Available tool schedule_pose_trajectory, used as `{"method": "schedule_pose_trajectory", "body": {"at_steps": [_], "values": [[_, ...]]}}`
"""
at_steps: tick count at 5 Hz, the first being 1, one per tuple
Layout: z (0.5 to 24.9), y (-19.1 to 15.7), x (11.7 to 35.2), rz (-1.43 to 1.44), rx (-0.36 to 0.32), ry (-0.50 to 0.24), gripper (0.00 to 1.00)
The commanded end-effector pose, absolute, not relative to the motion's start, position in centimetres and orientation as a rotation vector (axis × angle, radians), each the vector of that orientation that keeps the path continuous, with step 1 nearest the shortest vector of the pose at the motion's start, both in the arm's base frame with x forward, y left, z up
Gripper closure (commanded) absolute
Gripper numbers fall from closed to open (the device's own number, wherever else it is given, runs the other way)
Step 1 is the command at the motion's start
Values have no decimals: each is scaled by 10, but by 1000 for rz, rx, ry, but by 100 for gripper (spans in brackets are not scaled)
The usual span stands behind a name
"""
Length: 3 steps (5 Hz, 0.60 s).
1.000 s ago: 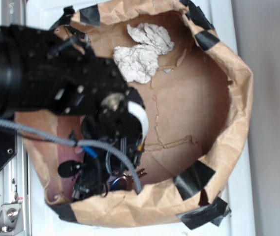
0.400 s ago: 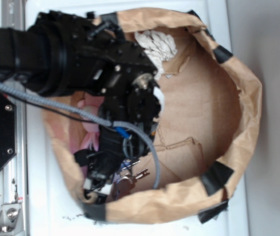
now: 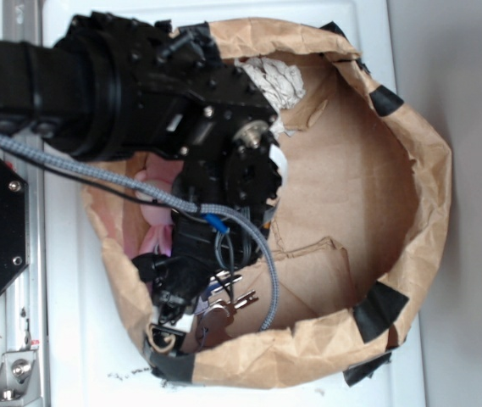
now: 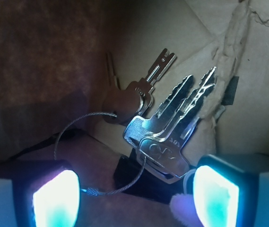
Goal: Grab the silver keys.
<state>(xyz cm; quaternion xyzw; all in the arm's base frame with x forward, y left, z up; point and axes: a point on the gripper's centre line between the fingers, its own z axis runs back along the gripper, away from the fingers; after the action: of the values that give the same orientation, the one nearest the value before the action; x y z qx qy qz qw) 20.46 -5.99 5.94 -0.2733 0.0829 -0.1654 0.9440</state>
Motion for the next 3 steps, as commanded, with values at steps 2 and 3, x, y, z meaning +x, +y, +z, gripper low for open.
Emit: {"method": "schedule_pose_trajectory", "body": {"at_steps": [2,3], "values": [[74,-57,209,7,-478,75,0],[62,-59,207,56,-384,99,0]]}}
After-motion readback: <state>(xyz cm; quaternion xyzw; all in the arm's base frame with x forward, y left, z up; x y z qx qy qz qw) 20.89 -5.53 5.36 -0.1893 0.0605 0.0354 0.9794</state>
